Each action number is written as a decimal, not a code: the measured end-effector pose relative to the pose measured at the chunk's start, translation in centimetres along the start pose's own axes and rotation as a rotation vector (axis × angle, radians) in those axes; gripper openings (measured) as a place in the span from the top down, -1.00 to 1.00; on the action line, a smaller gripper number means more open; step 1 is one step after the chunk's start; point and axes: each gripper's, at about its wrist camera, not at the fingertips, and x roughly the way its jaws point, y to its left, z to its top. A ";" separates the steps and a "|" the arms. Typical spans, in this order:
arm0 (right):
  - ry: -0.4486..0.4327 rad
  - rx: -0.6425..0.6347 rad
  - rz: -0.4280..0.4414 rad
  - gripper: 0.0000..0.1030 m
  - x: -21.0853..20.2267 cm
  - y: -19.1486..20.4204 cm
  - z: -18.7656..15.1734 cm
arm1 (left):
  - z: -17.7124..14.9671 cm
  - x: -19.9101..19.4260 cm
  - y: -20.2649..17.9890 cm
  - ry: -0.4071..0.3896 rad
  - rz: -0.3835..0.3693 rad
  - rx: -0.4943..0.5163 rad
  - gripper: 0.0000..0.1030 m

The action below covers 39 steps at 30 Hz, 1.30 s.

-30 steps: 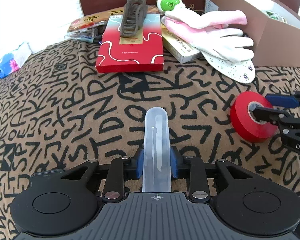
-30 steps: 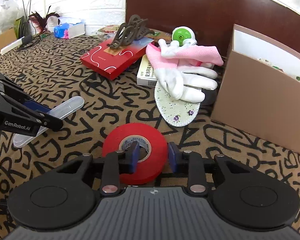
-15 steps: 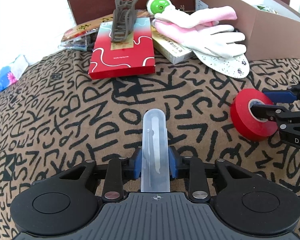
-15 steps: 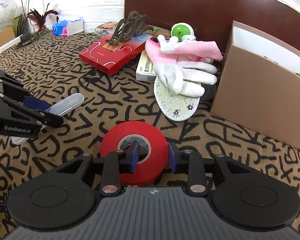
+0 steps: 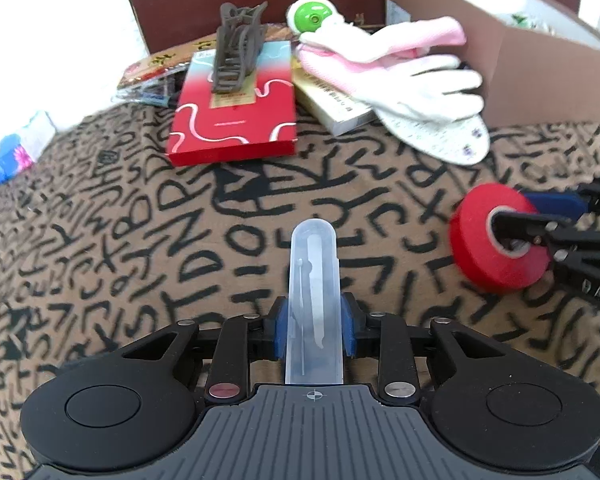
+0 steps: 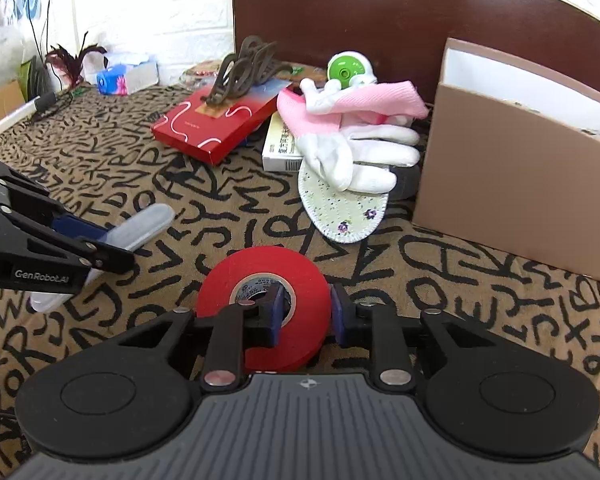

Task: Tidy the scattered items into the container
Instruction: 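Lift the tube and tape roll and carry both over the cardboard box, then open both tools to drop the tube and tape roll into the box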

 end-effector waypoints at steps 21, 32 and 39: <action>-0.228 0.040 -0.044 0.46 -11.1 -5.5 1.9 | 8.0 -8.5 -9.4 -0.234 -0.243 0.077 0.51; -0.341 0.011 -0.236 0.46 -12.5 -11.4 7.5 | 17.6 -9.1 -13.4 -0.325 -0.305 0.110 0.51; -0.299 0.034 -0.399 0.46 -9.8 -17.2 10.2 | 23.2 -5.5 -16.7 -0.343 -0.288 0.134 0.50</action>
